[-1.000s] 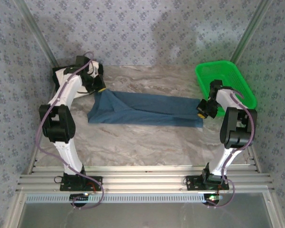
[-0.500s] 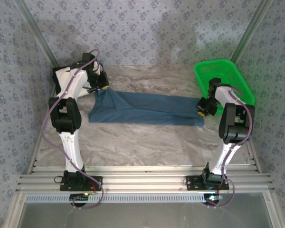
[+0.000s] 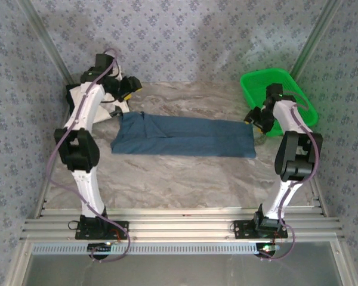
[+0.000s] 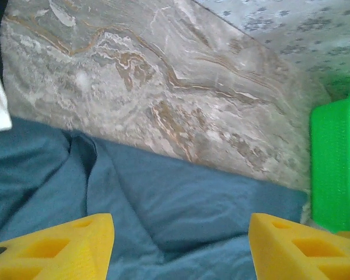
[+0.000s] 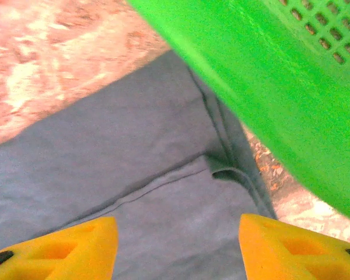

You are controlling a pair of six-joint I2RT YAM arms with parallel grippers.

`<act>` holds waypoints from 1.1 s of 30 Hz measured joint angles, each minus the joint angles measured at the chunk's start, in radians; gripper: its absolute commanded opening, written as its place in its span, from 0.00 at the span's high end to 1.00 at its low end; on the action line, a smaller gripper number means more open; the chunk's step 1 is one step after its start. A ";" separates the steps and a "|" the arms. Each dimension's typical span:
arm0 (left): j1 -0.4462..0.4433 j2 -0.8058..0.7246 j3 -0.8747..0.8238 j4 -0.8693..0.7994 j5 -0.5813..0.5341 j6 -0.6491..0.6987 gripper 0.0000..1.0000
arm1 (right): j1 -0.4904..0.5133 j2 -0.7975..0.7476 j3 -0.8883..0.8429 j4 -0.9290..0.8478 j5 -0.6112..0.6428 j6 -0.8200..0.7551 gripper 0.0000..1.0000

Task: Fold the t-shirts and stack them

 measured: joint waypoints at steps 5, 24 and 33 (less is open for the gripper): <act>0.015 -0.337 -0.365 0.068 0.000 -0.029 0.35 | 0.004 -0.167 -0.113 0.024 -0.051 0.000 0.32; 0.024 -0.163 -0.801 0.375 0.023 -0.100 0.87 | 0.309 0.095 -0.211 0.221 -0.121 0.099 0.78; 0.042 -0.146 -0.936 0.459 -0.053 -0.100 0.88 | 0.364 0.140 -0.181 0.228 0.002 0.144 0.78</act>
